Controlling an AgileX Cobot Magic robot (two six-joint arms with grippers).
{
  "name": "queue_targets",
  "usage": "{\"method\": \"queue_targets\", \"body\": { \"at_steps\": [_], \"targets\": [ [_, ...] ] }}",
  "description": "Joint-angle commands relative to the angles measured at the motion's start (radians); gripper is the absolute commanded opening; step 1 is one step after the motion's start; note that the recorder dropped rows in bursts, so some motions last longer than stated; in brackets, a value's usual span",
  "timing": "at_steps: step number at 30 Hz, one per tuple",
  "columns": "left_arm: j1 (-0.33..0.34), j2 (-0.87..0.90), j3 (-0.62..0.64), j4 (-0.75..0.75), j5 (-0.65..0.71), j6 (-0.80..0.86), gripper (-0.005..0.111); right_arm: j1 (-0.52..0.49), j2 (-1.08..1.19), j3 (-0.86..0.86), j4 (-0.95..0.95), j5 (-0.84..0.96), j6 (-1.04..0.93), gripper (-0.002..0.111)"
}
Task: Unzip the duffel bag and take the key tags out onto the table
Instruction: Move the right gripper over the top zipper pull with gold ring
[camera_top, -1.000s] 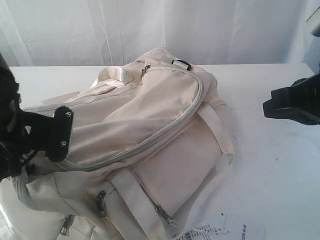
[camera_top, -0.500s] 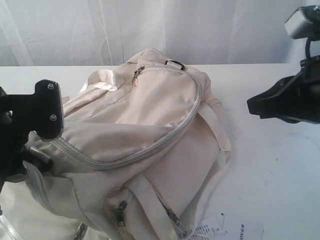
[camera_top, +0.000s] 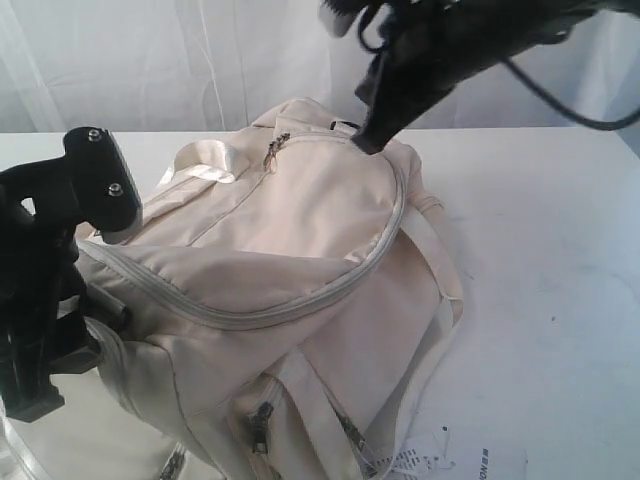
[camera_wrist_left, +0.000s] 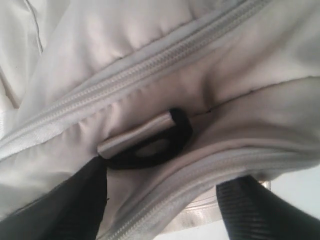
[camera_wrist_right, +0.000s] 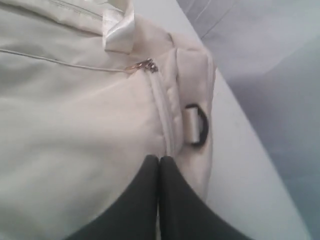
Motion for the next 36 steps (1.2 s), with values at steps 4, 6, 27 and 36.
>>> {"method": "queue_targets", "body": {
  "at_steps": [4,6,27,36],
  "targets": [
    [-0.001,-0.006,0.003,-0.06,-0.016,-0.032,0.067,0.12,0.209,-0.125,-0.284,-0.213,-0.019,0.018],
    [-0.001,-0.006,0.003,-0.061,-0.016,-0.036,0.067,0.136,0.265,-0.152,-0.354,-0.217,-0.039,0.034],
    [-0.001,-0.006,0.003,-0.087,-0.016,-0.036,0.067,0.126,0.438,-0.161,-0.386,-0.383,0.053,0.057],
    [-0.001,-0.006,0.025,-0.084,0.0,-0.031,0.056,0.055,0.414,-0.161,-0.39,-0.306,0.221,0.057]
  ]
}}
